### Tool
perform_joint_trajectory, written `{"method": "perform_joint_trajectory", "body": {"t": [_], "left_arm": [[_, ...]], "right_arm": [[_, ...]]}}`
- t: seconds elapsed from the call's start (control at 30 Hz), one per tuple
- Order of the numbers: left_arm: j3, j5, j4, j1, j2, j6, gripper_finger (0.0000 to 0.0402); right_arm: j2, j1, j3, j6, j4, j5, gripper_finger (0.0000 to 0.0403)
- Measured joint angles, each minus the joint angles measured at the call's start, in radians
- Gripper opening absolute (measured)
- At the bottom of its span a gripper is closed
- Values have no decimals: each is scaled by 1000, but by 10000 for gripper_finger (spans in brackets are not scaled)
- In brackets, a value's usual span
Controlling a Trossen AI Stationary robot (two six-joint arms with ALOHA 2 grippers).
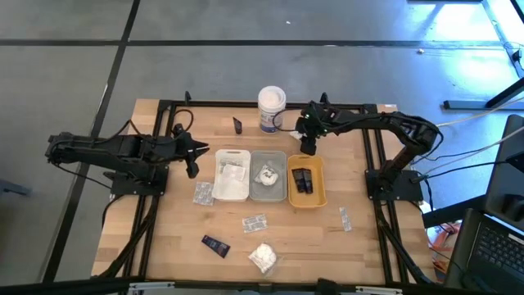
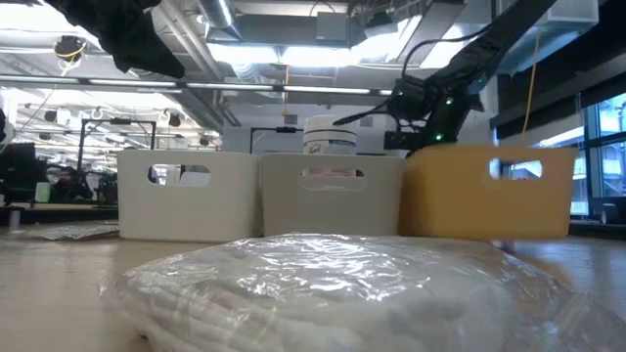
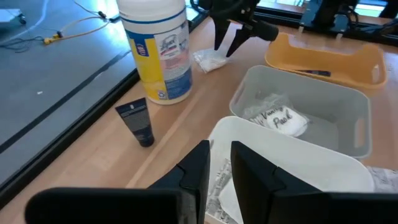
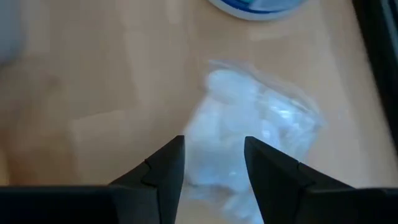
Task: Pick & Place Travel size toiletries
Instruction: Put the white cotton pack into the gray bin
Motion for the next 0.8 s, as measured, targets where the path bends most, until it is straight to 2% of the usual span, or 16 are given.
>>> {"method": "perform_joint_trajectory", "body": {"t": [0.17, 0.33, 0.53, 0.8], "left_arm": [[0, -15, 2, 0, 0, 0, 61], [0, -15, 5, 0, 0, 0, 61], [0, -15, 5, 0, 0, 0, 61], [0, -15, 5, 0, 0, 0, 61]], "right_arm": [[63, -11, 75, -4, -91, 71, 158], [52, -12, 116, 23, -172, 2, 151], [48, -19, 118, 25, -182, -2, 163], [47, -90, 118, 25, -181, -5, 189]]}}
